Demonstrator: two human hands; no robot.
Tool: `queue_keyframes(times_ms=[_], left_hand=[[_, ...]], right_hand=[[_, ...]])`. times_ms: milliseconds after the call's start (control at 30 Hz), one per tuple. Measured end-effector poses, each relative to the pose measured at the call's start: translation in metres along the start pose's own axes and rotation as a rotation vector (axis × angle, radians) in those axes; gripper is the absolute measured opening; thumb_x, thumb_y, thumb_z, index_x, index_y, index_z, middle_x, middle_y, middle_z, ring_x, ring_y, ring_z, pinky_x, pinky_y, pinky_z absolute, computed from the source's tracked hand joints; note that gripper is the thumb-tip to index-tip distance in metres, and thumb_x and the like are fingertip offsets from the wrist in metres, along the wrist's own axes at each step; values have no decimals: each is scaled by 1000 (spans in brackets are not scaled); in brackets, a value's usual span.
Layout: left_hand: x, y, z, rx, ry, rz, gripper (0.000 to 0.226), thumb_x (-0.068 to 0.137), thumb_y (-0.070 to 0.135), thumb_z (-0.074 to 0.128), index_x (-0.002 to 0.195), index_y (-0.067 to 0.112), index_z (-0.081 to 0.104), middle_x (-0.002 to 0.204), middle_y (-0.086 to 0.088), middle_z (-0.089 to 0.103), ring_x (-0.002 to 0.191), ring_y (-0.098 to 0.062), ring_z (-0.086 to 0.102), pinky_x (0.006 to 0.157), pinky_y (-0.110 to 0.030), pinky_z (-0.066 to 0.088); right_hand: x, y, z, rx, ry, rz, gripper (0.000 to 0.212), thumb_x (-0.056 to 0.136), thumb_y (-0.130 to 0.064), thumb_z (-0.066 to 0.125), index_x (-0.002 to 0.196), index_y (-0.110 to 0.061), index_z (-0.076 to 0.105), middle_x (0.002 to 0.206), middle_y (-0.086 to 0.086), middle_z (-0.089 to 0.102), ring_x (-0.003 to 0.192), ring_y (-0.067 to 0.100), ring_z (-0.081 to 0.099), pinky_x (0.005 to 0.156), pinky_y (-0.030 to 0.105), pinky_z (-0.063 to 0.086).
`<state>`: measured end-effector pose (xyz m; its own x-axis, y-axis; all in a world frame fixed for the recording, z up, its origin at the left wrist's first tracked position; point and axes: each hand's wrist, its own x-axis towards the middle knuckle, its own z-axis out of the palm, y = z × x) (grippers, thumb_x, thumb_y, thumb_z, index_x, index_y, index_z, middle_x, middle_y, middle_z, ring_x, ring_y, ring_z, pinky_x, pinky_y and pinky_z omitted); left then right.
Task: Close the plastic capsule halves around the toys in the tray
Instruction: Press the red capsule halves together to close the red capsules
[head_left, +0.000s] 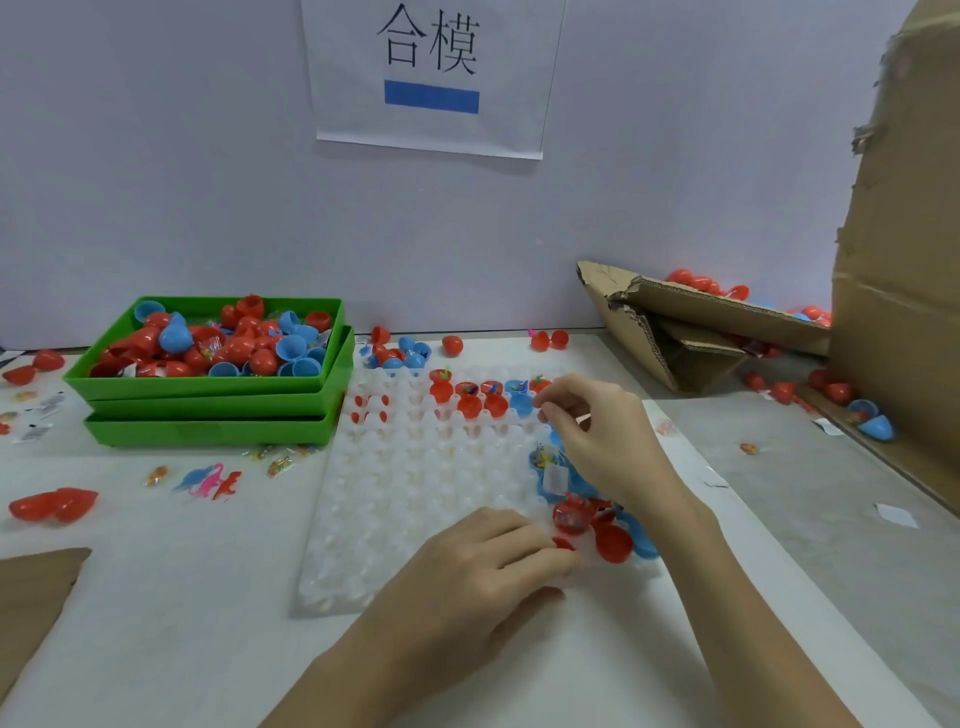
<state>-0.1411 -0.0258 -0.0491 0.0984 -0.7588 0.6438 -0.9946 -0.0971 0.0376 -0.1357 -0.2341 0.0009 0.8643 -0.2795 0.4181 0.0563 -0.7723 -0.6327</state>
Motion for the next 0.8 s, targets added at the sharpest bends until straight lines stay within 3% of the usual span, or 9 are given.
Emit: queue_keyframes(times_ms=[100,267,333,433,500,700,800], left_hand=[[-2,-6,-3,3,30,-17,6,96,11,76,101,9,77,99,0,73,93,-21,67,77,-33,57],[-3,-11,-13,-19,203,-138,4,95,7,75,98,5,76,107,-3,73,105,-18,70,87,-32,58],[-1,-12,-19,4,297,-222,2,94,6,76,96,5,76,108,-2,73,106,-14,71,92,-30,57],[-1,-16,-27,31,344,-330,5,91,5,79,94,6,76,106,0,73,102,-12,71,93,-27,57],[-1,-19,-32,36,334,-389,8,88,4,80,93,8,75,105,1,71,100,-12,71,90,-26,57],[-1,-24,-40,12,305,-449,16,84,1,81,90,11,69,105,2,64,100,-10,65,92,-18,50],[1,-22,-39,-152,370,-585,21,85,1,80,90,15,66,112,2,61,110,-11,63,96,-13,47]], right_hand=[[1,2,-1,-7,-28,6,15,99,-13,63,106,-19,76,94,-12,73,83,-3,65,71,1,45],[3,-3,-13,257,-89,82,22,102,-15,59,98,-26,78,86,-13,76,86,5,70,72,13,54],[3,-8,-20,392,-208,131,25,105,-18,55,101,-27,77,93,-12,77,89,8,73,70,17,54],[-1,-13,-26,567,-476,126,27,106,-26,50,119,-23,74,113,-9,76,106,12,72,81,21,58],[-3,-17,-25,611,-554,77,28,103,-28,54,125,-23,71,122,-10,73,113,14,70,87,23,58],[-7,-26,-9,574,-481,38,26,93,-23,73,118,-28,73,114,-14,75,107,9,72,87,20,58],[-7,-30,-2,599,-456,43,22,92,-23,75,114,-27,74,108,-10,77,102,12,73,83,18,58]])
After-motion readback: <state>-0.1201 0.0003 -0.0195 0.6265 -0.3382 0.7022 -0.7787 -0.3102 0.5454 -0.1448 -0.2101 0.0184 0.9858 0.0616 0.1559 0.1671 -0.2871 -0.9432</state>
